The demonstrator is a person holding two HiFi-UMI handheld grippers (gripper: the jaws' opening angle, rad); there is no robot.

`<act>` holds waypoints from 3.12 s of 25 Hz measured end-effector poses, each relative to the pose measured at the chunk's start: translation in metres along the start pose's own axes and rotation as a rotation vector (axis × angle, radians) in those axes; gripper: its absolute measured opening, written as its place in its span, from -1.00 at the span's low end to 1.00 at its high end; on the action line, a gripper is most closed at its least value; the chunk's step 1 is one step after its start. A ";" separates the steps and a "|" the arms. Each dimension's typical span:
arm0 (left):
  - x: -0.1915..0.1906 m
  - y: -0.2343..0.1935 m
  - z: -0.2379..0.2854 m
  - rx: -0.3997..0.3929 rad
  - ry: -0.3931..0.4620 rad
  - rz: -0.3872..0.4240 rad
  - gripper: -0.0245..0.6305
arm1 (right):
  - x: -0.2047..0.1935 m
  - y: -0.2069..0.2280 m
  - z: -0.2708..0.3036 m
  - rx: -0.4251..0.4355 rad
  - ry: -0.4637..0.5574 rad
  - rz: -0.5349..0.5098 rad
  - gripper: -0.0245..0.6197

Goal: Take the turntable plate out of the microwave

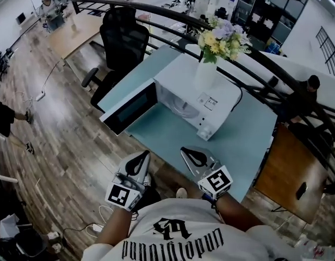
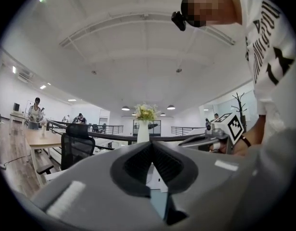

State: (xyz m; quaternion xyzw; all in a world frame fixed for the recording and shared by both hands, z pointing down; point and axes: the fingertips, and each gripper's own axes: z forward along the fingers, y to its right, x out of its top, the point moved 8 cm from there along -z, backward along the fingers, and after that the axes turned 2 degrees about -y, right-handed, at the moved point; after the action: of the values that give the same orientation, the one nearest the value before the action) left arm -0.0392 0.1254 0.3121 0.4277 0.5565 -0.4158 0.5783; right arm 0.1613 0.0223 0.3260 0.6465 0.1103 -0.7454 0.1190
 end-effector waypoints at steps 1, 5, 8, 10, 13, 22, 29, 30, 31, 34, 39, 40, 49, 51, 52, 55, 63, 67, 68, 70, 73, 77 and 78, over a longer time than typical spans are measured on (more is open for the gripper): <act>0.000 -0.008 0.004 -0.021 -0.002 -0.002 -0.78 | 0.001 0.000 0.004 -0.020 -0.004 0.008 -0.91; 0.001 -0.043 0.020 -0.097 -0.001 -0.013 -0.78 | 0.004 -0.001 0.029 -0.088 -0.020 0.030 -0.91; -0.001 -0.073 0.030 -0.153 -0.002 -0.015 -0.78 | 0.005 -0.002 0.051 -0.138 -0.026 0.043 -0.91; 0.000 -0.092 0.035 -0.190 0.001 -0.016 -0.78 | 0.007 -0.004 0.066 -0.169 -0.028 0.050 -0.91; 0.003 -0.117 0.040 -0.243 0.007 -0.011 -0.78 | 0.013 -0.009 0.090 -0.209 -0.026 0.061 -0.91; -0.002 -0.168 0.058 -0.400 0.010 0.006 -0.78 | 0.009 -0.031 0.136 -0.327 -0.030 0.121 -0.91; -0.016 -0.169 0.088 -0.472 -0.073 -0.058 -0.78 | -0.006 -0.018 0.140 -0.400 -0.040 0.173 -0.91; -0.018 -0.169 0.093 -0.474 -0.072 -0.055 -0.78 | -0.009 -0.014 0.141 -0.405 -0.041 0.184 -0.91; -0.020 -0.171 0.097 -0.474 -0.068 -0.049 -0.78 | -0.013 -0.010 0.142 -0.410 -0.043 0.195 -0.91; -0.026 -0.173 0.111 -0.476 -0.066 -0.038 -0.78 | -0.022 0.006 0.144 -0.425 -0.049 0.232 -0.91; -0.040 -0.177 0.140 -0.487 -0.077 -0.065 -0.78 | -0.042 0.036 0.152 -0.435 -0.067 0.296 -0.91; -0.044 -0.178 0.146 -0.490 -0.072 -0.067 -0.78 | -0.047 0.041 0.155 -0.433 -0.078 0.303 -0.91; -0.082 -0.176 0.199 -0.495 -0.098 -0.079 -0.78 | -0.104 0.087 0.180 -0.414 -0.159 0.432 -0.84; -0.088 -0.175 0.208 -0.496 -0.135 -0.094 -0.78 | -0.118 0.096 0.185 -0.410 -0.172 0.476 -0.80; -0.093 -0.177 0.213 -0.492 -0.130 -0.093 -0.78 | -0.124 0.100 0.187 -0.409 -0.176 0.500 -0.78; -0.104 -0.179 0.225 -0.483 -0.141 -0.113 -0.78 | -0.146 0.112 0.195 -0.389 -0.187 0.581 -0.72; -0.138 -0.182 0.251 -0.474 -0.175 -0.122 -0.78 | -0.204 0.143 0.210 -0.381 -0.169 0.866 -0.58; -0.151 -0.180 0.256 -0.461 -0.209 -0.151 -0.78 | -0.236 0.153 0.212 -0.424 -0.137 1.048 -0.56; -0.155 -0.180 0.257 -0.458 -0.214 -0.154 -0.78 | -0.244 0.156 0.212 -0.436 -0.126 1.087 -0.55; -0.161 -0.179 0.261 -0.457 -0.221 -0.153 -0.78 | -0.257 0.163 0.213 -0.461 -0.093 1.161 -0.52; -0.169 -0.180 0.265 -0.452 -0.216 -0.142 -0.78 | -0.274 0.170 0.215 -0.480 -0.028 1.270 -0.50; -0.179 -0.178 0.269 -0.447 -0.239 -0.150 -0.78 | -0.289 0.179 0.219 -0.497 0.079 1.400 -0.45; -0.182 -0.179 0.270 -0.446 -0.241 -0.147 -0.78 | -0.291 0.181 0.220 -0.502 0.107 1.428 -0.45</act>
State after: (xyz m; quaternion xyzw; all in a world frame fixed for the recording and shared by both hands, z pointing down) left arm -0.1387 -0.1839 0.4921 0.1956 0.5912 -0.3718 0.6885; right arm 0.0521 -0.2092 0.6429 0.5500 -0.1631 -0.4075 0.7106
